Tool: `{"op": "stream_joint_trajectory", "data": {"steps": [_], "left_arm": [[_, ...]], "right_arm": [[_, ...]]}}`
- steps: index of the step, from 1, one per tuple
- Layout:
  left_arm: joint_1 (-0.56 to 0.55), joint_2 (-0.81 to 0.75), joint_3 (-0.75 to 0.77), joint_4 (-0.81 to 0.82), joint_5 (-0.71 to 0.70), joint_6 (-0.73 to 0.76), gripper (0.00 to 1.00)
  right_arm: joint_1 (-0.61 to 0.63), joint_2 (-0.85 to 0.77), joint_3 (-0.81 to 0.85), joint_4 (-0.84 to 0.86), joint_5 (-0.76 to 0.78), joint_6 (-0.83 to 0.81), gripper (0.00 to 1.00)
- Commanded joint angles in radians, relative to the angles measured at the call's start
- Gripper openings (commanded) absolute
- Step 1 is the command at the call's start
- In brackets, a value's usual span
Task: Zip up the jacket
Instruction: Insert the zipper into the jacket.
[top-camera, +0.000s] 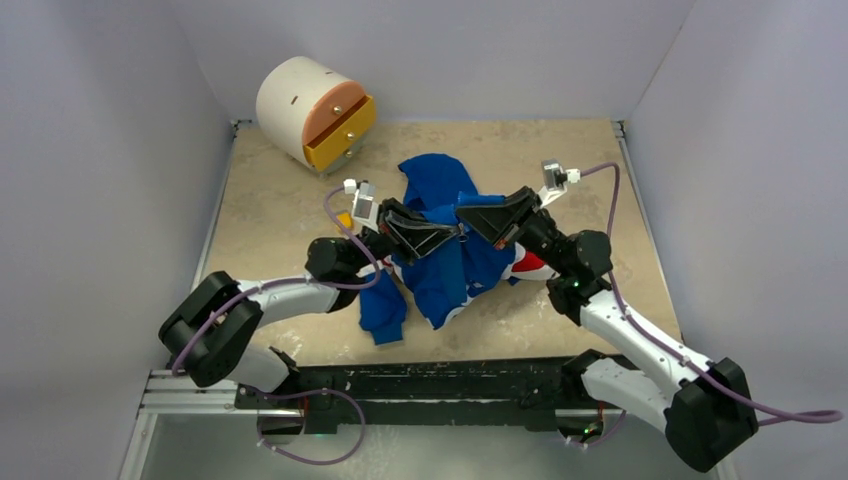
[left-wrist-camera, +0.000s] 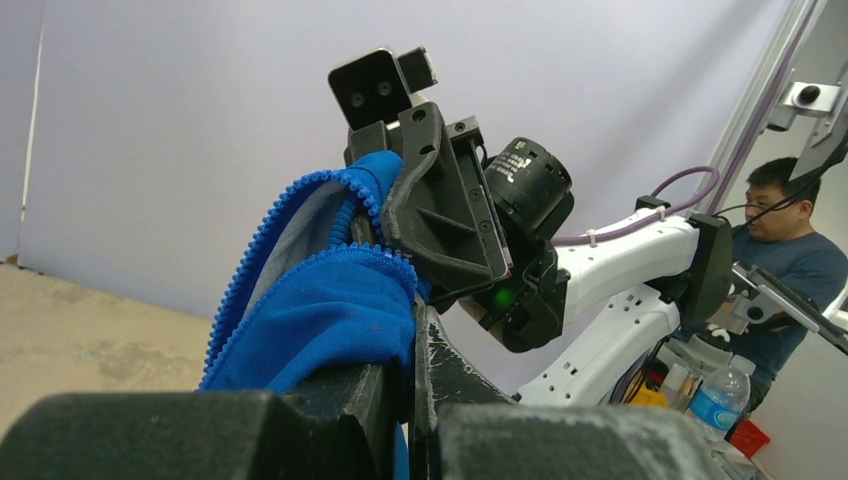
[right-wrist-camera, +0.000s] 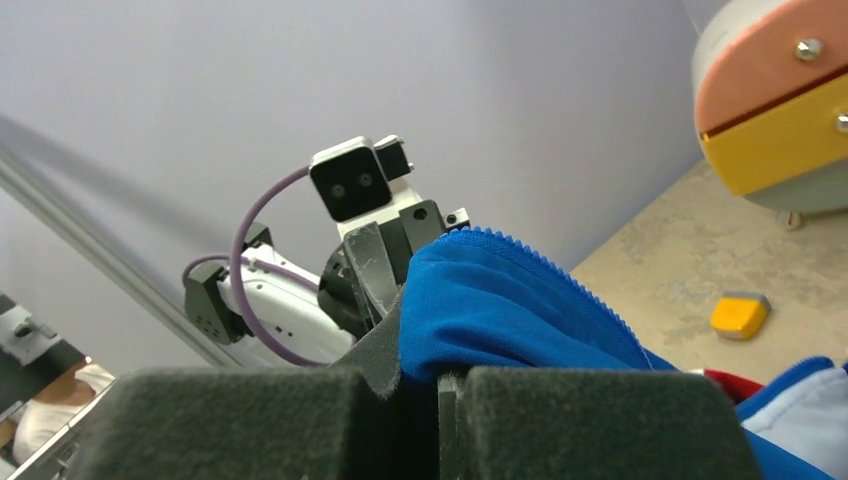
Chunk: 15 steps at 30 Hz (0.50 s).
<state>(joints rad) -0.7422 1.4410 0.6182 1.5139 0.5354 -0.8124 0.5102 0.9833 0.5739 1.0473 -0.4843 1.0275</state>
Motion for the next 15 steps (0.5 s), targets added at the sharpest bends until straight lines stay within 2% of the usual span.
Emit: {"op": "stream_joint_trajectory", "data": {"steps": [1,10,15], "left_arm": [[-0.017,0.027,-0.043,0.213,0.054,-0.022,0.0],[-0.021,0.136,-0.141,0.212,0.06,0.008,0.0],[-0.026,0.215,-0.184,0.212,0.067,0.023,0.0]], "right_arm": [[0.002,-0.017,0.024,-0.004,0.088,-0.038,0.0],[0.002,0.019,-0.089,0.02,0.079,-0.042,0.0],[0.002,0.026,-0.158,-0.031,0.105,-0.082,0.0]]}}
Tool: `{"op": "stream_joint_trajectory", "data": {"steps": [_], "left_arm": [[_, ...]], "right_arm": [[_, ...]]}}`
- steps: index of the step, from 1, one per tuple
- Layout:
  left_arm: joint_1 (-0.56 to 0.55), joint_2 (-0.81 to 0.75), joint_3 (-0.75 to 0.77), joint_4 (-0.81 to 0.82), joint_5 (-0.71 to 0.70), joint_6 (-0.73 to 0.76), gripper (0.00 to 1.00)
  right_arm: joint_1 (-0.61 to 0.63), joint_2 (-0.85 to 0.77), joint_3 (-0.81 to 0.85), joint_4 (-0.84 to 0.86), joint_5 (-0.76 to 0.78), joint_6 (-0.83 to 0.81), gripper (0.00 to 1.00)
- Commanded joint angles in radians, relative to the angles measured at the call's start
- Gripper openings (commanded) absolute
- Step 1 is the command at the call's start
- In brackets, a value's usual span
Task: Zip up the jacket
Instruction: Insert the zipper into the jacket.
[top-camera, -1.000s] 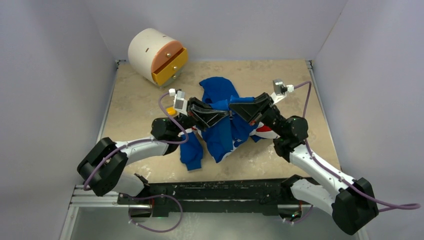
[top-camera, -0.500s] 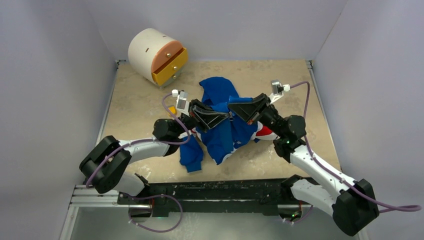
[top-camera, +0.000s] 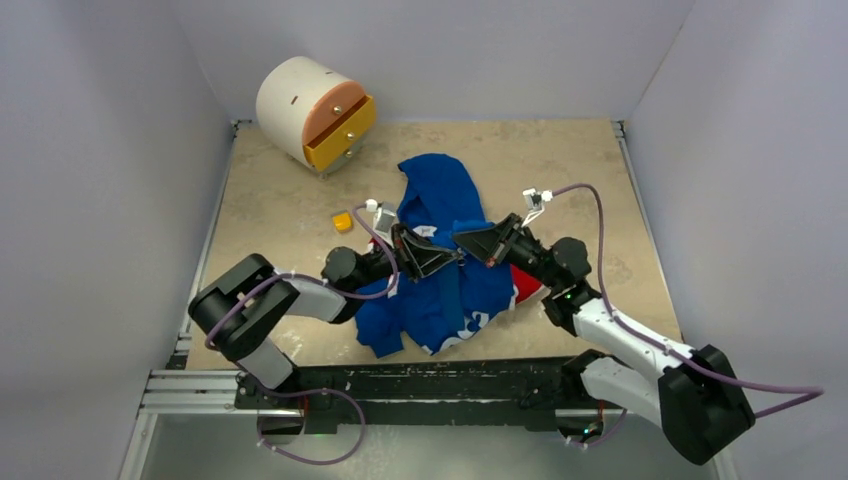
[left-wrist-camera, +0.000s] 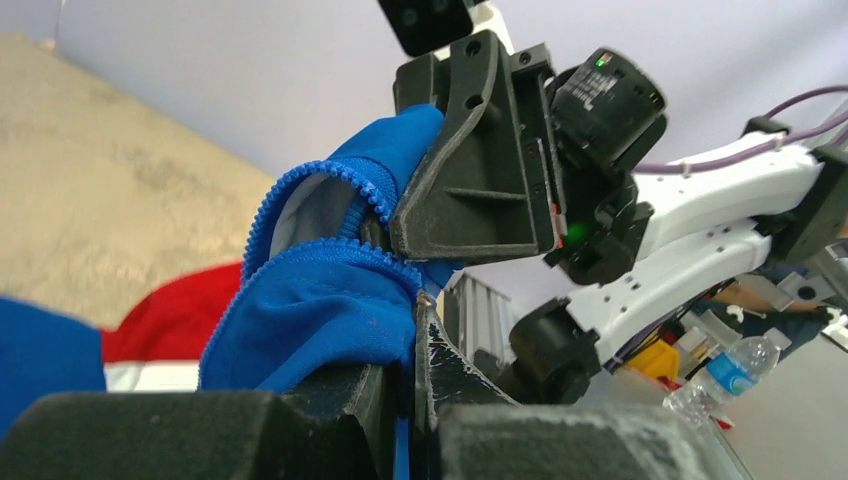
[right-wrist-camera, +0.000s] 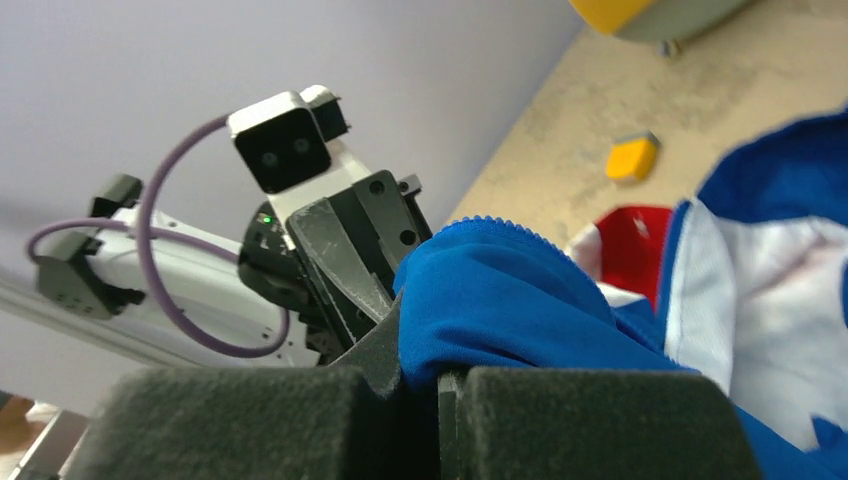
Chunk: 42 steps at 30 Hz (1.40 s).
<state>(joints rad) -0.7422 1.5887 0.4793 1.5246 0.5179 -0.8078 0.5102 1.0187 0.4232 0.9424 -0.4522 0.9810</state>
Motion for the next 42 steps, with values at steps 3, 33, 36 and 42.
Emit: {"op": "stream_joint_trajectory", "data": {"steps": [3,33,36,42], "left_arm": [[-0.03,0.123,-0.058,0.201,0.091,0.018,0.0],[-0.092,0.314,-0.14,0.201,0.041,-0.017,0.0],[-0.094,0.312,-0.143,0.201,0.041,-0.019,0.0],[-0.096,0.311,-0.146,0.202,0.042,-0.023,0.0]], "right_arm": [[0.002,0.009,-0.058,0.063,0.091,-0.048,0.0],[0.002,-0.265,-0.029,-0.961,0.121,-0.162,0.57],[0.002,-0.307,0.021,-1.102,0.156,-0.188,0.58],[0.003,-0.333,0.152,-1.353,0.241,-0.269,0.59]]}}
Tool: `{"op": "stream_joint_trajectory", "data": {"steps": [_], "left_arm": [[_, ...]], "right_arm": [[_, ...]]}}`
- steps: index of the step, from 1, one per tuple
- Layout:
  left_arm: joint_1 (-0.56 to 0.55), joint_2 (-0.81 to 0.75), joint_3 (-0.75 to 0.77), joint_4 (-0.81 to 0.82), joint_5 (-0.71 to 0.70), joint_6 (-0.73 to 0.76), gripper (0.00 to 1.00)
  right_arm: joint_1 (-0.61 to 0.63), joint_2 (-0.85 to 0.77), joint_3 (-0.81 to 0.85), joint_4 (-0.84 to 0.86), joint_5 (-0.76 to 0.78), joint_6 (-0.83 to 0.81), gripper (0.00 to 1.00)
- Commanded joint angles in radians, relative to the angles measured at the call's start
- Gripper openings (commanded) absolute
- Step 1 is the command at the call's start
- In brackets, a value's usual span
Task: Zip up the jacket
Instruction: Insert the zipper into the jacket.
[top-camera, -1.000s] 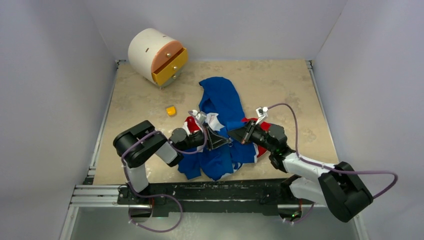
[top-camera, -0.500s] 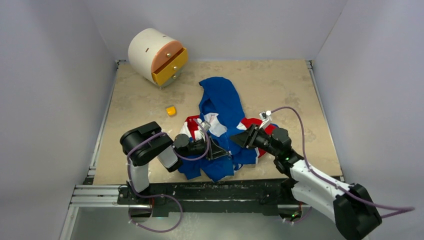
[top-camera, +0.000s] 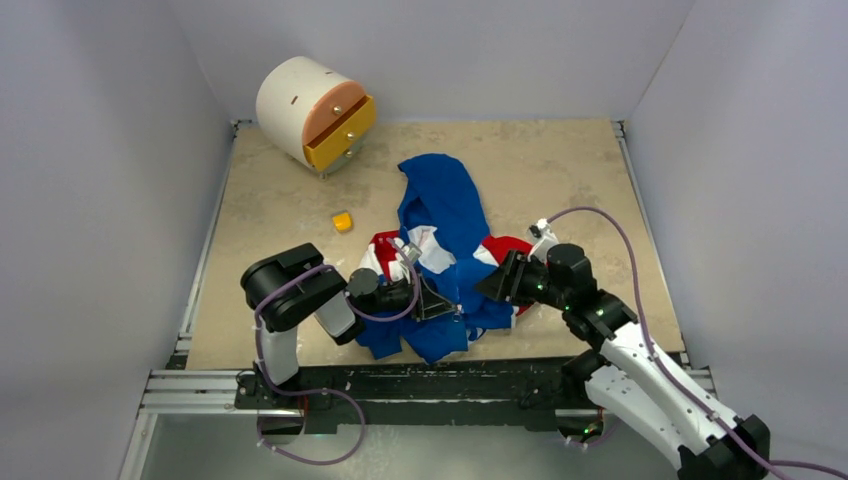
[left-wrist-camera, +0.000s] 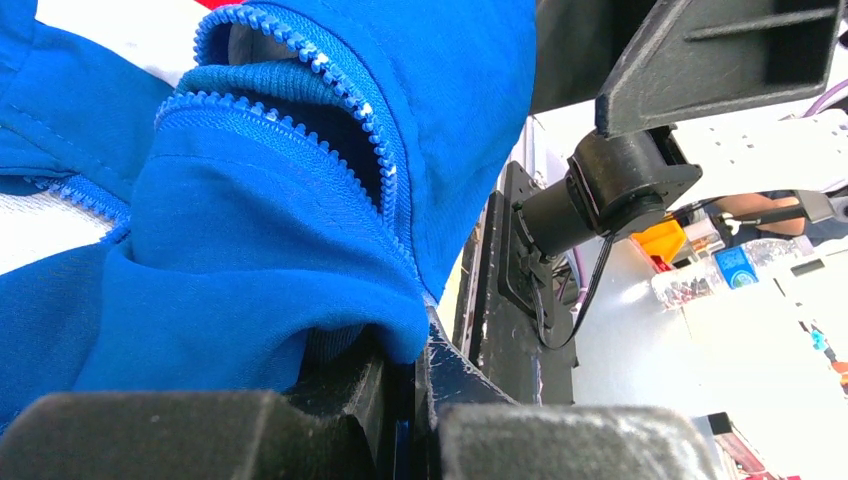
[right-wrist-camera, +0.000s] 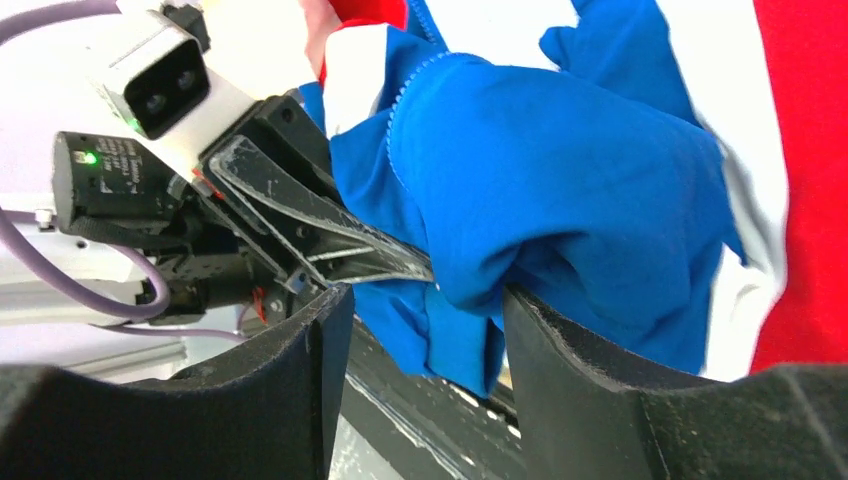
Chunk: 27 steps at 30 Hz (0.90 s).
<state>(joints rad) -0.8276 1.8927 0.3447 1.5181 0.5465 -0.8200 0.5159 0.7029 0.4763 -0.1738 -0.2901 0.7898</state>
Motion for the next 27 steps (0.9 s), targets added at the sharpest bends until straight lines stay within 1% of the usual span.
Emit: {"op": "stream_joint_trajectory", "data": {"steps": [1,3,4,8,10,12,14,15,16,18,20,22,23,27], "left_arm": [[-0.01,0.008,-0.013,0.208,0.015,-0.014,0.0],[-0.011,0.012,-0.01,0.209,0.015,-0.019,0.0],[-0.011,0.014,-0.01,0.208,0.015,-0.022,0.0],[-0.012,0.019,-0.014,0.208,0.011,-0.029,0.0],[-0.012,0.022,-0.015,0.208,0.009,-0.031,0.0],[-0.011,0.022,-0.015,0.208,0.01,-0.033,0.0],[-0.012,0.023,-0.015,0.208,0.01,-0.034,0.0],[-0.012,0.022,-0.015,0.208,0.01,-0.033,0.0],[-0.011,0.021,-0.016,0.208,0.01,-0.034,0.0],[-0.012,0.023,-0.019,0.208,0.01,-0.036,0.0],[-0.012,0.025,-0.022,0.208,0.006,-0.037,0.0],[-0.012,0.031,-0.022,0.208,0.004,-0.041,0.0],[-0.012,0.036,-0.021,0.208,0.006,-0.043,0.0],[-0.011,0.044,-0.016,0.208,0.003,-0.046,0.0]], "right_arm": [[-0.002,-0.023,0.12,-0.266,0.096,-0.093,0.59],[-0.003,-0.033,0.152,-0.274,0.132,-0.149,0.59],[-0.002,-0.031,0.182,-0.264,0.178,-0.248,0.59],[0.027,0.036,0.28,-0.252,0.2,-0.45,0.59],[0.104,0.074,0.315,-0.226,0.26,-0.528,0.59],[0.24,0.12,0.352,-0.201,0.393,-0.62,0.58],[0.363,0.161,0.363,-0.178,0.481,-0.732,0.58],[0.415,0.169,0.358,-0.165,0.512,-0.777,0.58],[0.472,0.166,0.345,-0.145,0.532,-0.848,0.61],[0.536,0.126,0.287,-0.081,0.539,-0.957,0.63],[0.583,0.058,0.212,0.004,0.512,-1.078,0.64],[0.634,-0.01,0.128,0.084,0.472,-1.255,0.64],[0.661,-0.029,0.09,0.115,0.466,-1.369,0.64],[0.721,-0.037,-0.011,0.105,0.439,-1.719,0.67]]}}
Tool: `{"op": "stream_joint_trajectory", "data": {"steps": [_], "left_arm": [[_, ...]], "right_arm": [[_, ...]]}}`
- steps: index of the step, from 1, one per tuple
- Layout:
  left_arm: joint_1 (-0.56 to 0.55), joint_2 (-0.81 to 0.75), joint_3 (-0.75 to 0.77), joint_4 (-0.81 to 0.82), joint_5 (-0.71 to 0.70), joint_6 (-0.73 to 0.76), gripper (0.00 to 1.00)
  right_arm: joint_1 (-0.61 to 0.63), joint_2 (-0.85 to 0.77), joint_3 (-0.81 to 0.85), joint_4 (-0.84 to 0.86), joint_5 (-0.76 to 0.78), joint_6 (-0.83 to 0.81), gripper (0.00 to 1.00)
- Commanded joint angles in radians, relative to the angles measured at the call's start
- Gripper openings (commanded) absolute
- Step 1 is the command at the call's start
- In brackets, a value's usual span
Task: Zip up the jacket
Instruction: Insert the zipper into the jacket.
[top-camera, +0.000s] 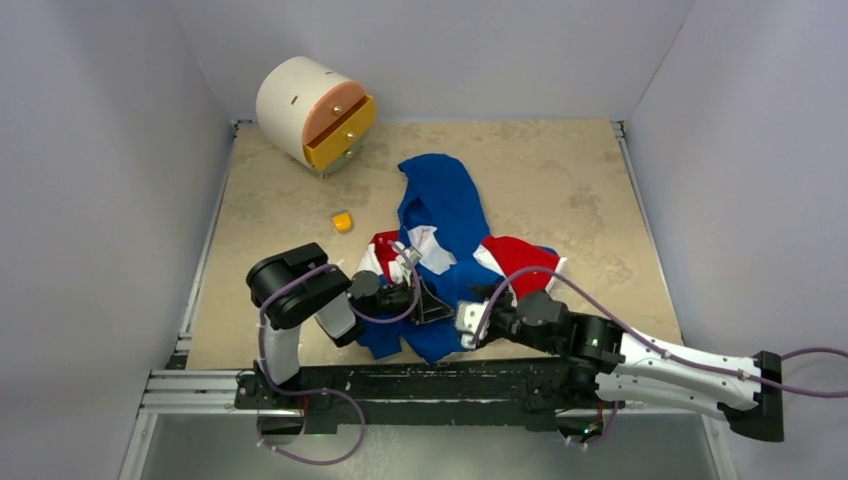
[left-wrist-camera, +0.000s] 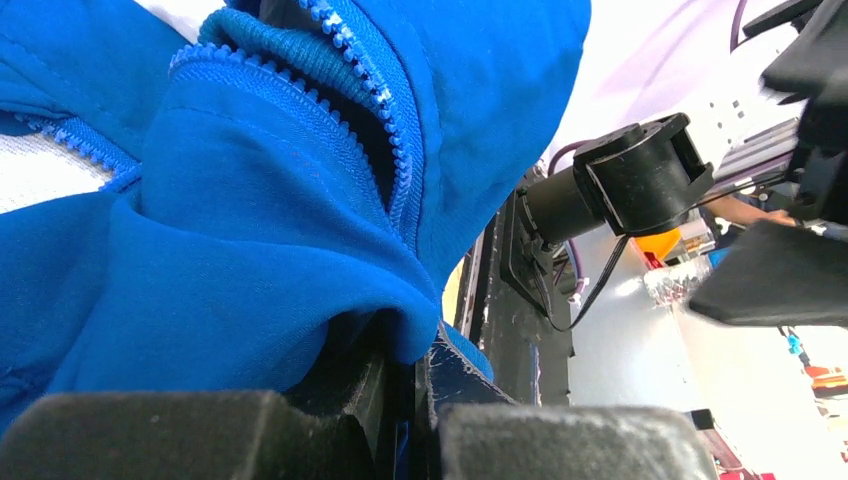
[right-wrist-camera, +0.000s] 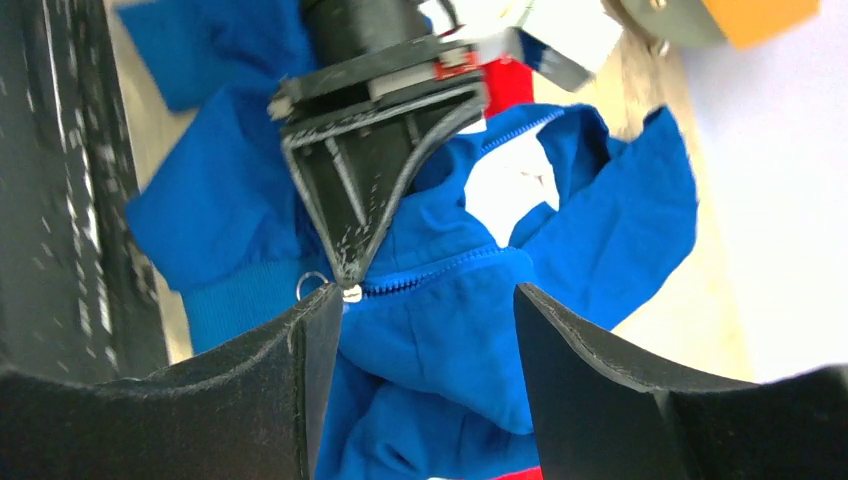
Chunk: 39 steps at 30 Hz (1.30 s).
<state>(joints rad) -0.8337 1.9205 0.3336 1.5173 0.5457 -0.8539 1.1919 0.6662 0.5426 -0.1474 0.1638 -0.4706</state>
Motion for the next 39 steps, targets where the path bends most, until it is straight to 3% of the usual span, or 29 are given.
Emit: {"op": "stream_joint_trajectory", "data": {"steps": [1,4,17,28,39], "left_arm": [[-0.005,0.018,-0.004,0.208,0.002,-0.013,0.0],[-0.005,0.024,0.002,0.209,0.001,-0.021,0.0],[-0.008,0.032,-0.003,0.208,0.009,-0.036,0.0],[-0.01,0.035,-0.002,0.207,0.011,-0.045,0.0],[-0.018,0.037,0.002,0.207,0.016,-0.052,0.0]], "right_arm": [[0.052,-0.008,-0.101,0.079,-0.032,-0.522,0.67],[0.058,-0.045,-0.161,0.104,-0.091,-0.637,0.64],[0.07,0.047,-0.205,0.197,-0.227,-0.715,0.38],[0.074,0.111,-0.246,0.17,-0.303,-0.726,0.37],[0.073,0.204,-0.238,0.199,-0.222,-0.735,0.33]]}}
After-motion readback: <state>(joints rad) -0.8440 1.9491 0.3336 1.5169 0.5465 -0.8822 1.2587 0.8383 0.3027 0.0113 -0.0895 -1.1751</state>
